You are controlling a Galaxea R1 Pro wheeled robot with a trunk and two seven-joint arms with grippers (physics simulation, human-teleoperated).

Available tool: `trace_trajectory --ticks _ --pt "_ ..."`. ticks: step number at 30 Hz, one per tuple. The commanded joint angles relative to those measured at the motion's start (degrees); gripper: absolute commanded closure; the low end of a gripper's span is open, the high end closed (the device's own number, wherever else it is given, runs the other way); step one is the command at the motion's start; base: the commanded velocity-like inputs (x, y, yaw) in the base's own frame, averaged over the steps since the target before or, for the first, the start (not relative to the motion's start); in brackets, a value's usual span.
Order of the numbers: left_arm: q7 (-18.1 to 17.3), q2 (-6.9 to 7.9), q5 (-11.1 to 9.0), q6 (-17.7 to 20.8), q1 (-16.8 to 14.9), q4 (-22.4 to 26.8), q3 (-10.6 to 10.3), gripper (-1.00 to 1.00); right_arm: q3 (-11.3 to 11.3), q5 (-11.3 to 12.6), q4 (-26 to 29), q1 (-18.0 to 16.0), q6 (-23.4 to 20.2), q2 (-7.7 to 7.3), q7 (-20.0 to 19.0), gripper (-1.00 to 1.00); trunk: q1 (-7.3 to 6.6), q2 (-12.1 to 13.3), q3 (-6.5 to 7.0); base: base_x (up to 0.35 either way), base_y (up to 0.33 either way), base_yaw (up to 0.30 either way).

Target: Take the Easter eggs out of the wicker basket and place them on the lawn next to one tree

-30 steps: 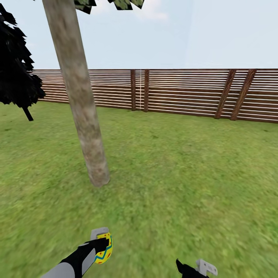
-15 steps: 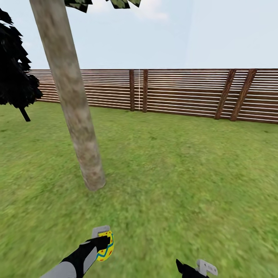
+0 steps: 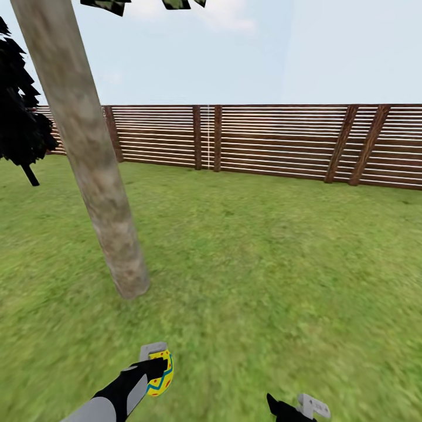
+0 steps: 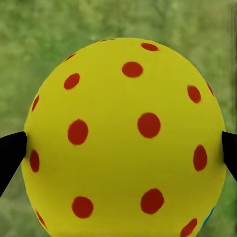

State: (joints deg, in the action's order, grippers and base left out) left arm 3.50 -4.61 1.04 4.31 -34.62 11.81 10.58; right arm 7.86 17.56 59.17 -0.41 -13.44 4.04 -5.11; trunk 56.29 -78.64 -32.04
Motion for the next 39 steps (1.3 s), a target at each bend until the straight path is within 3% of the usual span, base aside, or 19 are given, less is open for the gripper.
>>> trace_trajectory --ticks 1,31,39 --pt "0.1 -0.04 0.1 0.4 0.0 0.1 0.3 1.0 0.2 0.4 0.1 0.0 -0.4 0.06 -0.3 -1.0 0.02 0.0 -0.05 0.262 -0.229 0.0" --pt "0.1 -0.04 0.1 0.3 0.0 0.1 0.3 1.0 0.2 0.2 0.1 0.0 -0.4 0.09 -0.4 -1.0 0.02 0.0 -0.01 0.274 -0.2 0.011" --pt "0.1 -0.04 0.1 0.2 0.0 0.1 0.3 1.0 0.2 0.2 0.1 0.0 -0.4 0.09 -0.3 -1.0 0.02 0.0 -0.01 0.311 -0.14 0.202"
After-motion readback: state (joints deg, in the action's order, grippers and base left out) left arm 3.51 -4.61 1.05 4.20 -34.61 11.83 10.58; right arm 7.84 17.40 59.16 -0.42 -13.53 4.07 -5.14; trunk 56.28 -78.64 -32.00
